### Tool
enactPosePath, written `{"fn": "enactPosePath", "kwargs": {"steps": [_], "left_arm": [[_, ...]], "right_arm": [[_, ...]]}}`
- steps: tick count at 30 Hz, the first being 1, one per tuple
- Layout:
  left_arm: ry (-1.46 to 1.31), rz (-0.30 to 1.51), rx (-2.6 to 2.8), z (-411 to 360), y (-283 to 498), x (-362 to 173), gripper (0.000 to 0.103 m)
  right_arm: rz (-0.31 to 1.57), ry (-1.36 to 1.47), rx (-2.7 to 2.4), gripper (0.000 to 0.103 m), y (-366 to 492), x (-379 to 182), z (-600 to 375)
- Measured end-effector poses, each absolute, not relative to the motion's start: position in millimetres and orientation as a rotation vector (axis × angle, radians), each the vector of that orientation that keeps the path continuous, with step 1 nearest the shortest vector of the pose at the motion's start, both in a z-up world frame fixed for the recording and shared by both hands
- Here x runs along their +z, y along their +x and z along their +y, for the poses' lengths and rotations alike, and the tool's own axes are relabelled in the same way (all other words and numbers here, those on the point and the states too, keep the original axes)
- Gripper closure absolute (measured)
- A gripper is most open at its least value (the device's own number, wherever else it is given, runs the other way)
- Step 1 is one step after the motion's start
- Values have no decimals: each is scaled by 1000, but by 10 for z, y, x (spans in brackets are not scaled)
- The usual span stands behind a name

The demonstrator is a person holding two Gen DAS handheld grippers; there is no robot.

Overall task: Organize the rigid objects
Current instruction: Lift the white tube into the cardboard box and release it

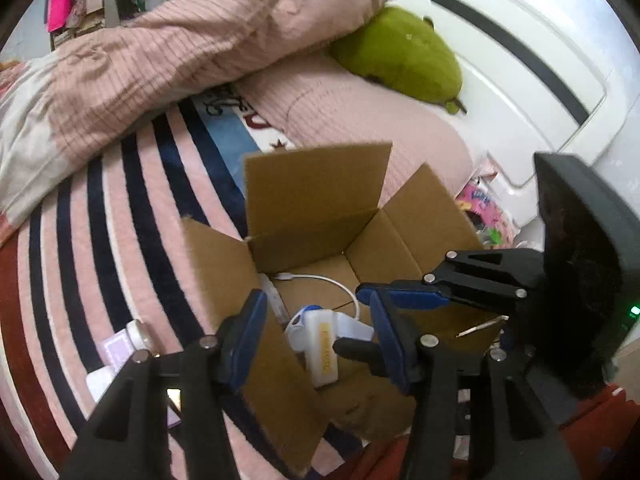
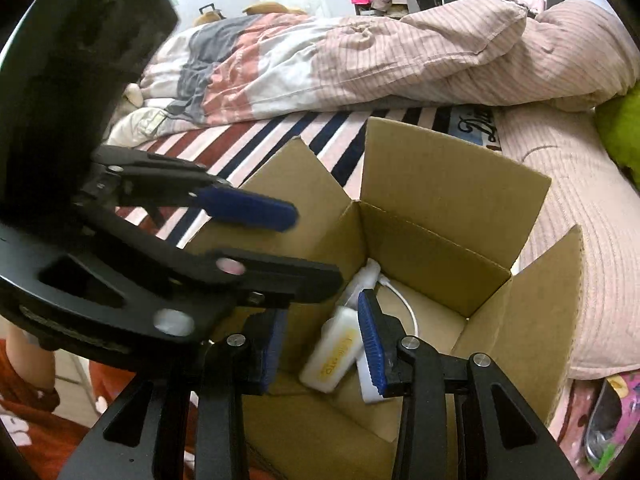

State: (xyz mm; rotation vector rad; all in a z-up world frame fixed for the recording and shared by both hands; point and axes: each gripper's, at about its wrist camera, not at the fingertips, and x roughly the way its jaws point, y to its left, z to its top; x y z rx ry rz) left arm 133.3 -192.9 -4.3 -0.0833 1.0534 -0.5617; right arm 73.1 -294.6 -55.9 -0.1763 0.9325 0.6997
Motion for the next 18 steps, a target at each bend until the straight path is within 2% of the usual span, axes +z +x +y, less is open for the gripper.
{"fn": "enactPosePath", "kwargs": {"steps": [4,9,13,18], "left_arm": [[-137,966,-489,-1484,1130,148,46],[-159,896,-332,-844,837,210,45],[-191,870,-227,-336,625,109,40],[-241,876,-126,184,430,-160,39]], "right_arm": [[885,-168,733,72,654,-452,-2856],[794,-172,845,72,471,-278,-2512],[757,-196,954,71,315,-244,-2054],[819,-240,1046,71,218,-496,-1428]]}}
